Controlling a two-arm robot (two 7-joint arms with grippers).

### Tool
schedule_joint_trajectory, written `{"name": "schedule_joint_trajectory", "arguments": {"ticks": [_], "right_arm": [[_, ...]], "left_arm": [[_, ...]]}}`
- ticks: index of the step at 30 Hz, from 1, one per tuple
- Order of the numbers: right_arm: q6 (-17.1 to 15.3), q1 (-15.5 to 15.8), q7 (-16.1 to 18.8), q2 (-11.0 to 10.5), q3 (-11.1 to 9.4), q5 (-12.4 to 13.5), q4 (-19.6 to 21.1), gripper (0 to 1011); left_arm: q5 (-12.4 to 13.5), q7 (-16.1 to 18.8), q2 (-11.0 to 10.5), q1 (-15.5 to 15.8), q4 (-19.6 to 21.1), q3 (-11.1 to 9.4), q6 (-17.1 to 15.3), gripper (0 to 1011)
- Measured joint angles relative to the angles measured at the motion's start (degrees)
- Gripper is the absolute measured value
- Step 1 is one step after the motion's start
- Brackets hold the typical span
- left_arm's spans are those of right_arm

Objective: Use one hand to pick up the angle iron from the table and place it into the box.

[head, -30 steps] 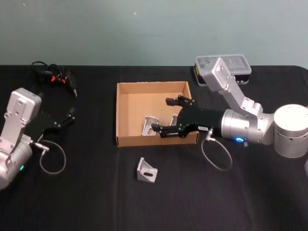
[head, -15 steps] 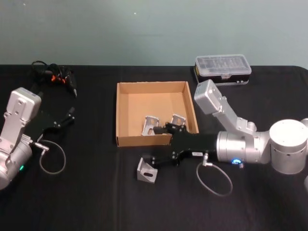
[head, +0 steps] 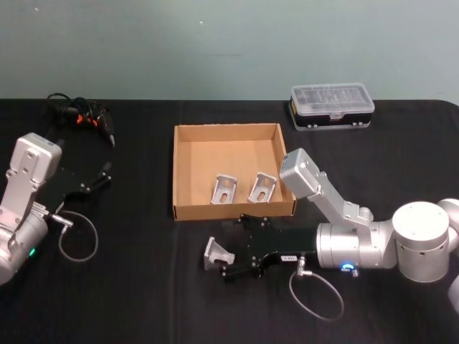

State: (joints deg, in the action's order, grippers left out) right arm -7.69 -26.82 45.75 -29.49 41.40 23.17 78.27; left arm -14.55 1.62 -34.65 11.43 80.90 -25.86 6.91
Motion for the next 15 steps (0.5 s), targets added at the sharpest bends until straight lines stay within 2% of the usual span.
{"name": "schedule_joint_trajectory", "arguments": {"ticks": [15], "right_arm": [[0.53, -0.32, -1.03, 1.03, 0.75, 0.03, -3.87, 1000]], "left_arm": [[0.0, 0.0, 0.0, 0.0, 0.0, 0.0, 0.0, 1011]]}}
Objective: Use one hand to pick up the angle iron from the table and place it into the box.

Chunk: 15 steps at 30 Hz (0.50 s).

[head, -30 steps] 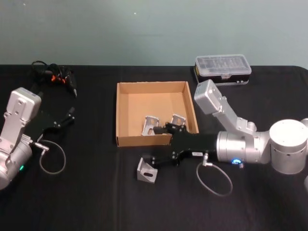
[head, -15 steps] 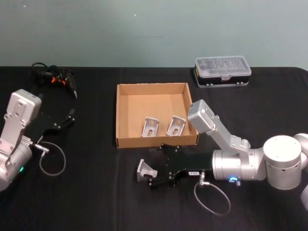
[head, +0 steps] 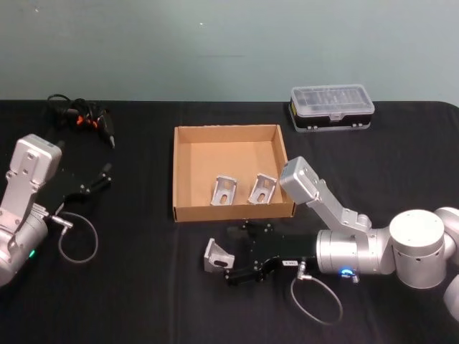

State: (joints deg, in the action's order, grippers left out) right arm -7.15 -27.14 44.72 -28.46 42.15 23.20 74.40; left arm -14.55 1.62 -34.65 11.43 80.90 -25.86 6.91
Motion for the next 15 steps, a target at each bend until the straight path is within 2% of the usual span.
{"name": "schedule_joint_trajectory", "arguments": {"ticks": [15], "right_arm": [[1.03, -1.79, 0.98, 2.55, 1.15, -0.26, -3.11, 1000]], "left_arm": [[0.0, 0.0, 0.0, 0.0, 0.0, 0.0, 0.0, 1011]]}}
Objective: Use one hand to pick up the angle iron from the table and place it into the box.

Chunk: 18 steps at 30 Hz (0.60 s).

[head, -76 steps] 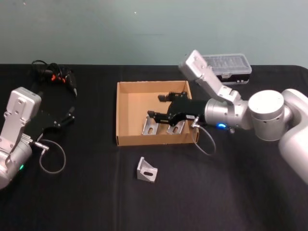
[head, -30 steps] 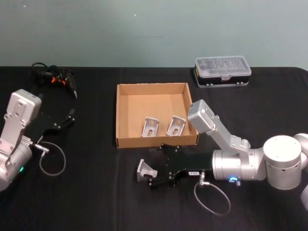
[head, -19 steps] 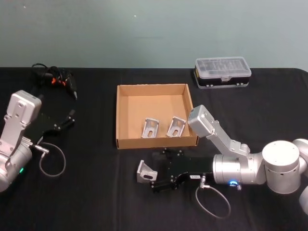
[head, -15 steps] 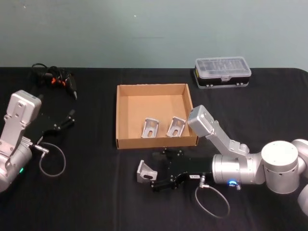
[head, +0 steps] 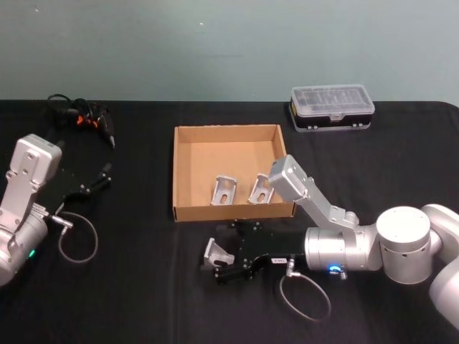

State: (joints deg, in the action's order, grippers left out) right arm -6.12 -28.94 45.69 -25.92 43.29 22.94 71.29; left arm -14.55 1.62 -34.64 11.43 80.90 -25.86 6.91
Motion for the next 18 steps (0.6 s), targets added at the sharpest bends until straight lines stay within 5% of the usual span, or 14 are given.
{"name": "schedule_joint_trajectory", "arguments": {"ticks": [18], "right_arm": [[0.62, -1.4, 0.75, 2.05, 1.05, -0.82, -2.95, 1000]], "left_arm": [[0.0, 0.0, 0.0, 0.0, 0.0, 0.0, 0.0, 1011]]}}
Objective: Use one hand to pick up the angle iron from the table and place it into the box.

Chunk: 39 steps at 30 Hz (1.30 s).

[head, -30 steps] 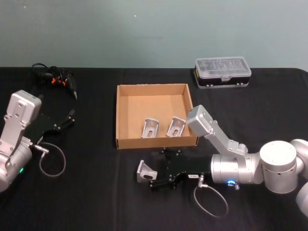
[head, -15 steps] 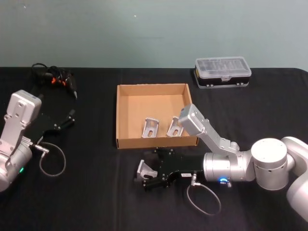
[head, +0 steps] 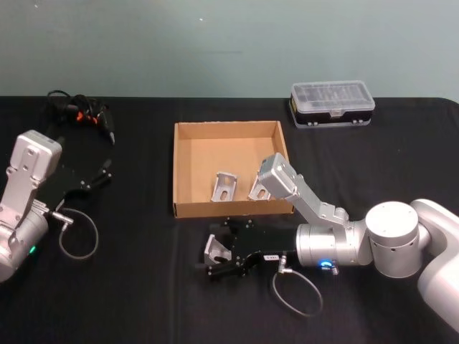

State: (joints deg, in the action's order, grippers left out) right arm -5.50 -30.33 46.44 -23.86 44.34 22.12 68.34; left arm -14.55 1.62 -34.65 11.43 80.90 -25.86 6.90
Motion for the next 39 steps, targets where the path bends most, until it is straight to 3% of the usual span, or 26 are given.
{"name": "schedule_joint_trajectory", "arguments": {"ticks": [4, 8, 23, 31, 35, 39], "right_arm": [[0.14, -0.08, 0.0, 0.22, 0.12, -0.11, -0.32, 994], [0.23, -0.11, 0.02, 0.34, 0.15, -0.18, -0.47, 917], [0.45, 0.14, -0.06, 0.55, 0.03, -0.4, -0.41, 474], [0.42, 0.47, -0.55, 0.19, -0.37, -0.41, 0.71, 472], [0.36, 0.95, -1.68, -0.62, -1.3, -0.2, 2.93, 472], [0.32, 1.67, -4.11, -2.16, -3.52, 0.41, 6.76, 472]], "left_arm": [[0.0, 0.0, 0.0, 0.0, 0.0, 0.0, 0.0, 1011], [0.0, 0.0, 0.0, 0.0, 0.0, 0.0, 0.0, 1011], [0.0, 0.0, 0.0, 0.0, 0.0, 0.0, 0.0, 1011], [0.0, 0.0, 0.0, 0.0, 0.0, 0.0, 0.0, 1011], [0.0, 0.0, 0.0, 0.0, 0.0, 0.0, 0.0, 1011], [0.01, 0.0, 0.0, 0.0, 0.0, 0.0, 0.0, 1011]]}}
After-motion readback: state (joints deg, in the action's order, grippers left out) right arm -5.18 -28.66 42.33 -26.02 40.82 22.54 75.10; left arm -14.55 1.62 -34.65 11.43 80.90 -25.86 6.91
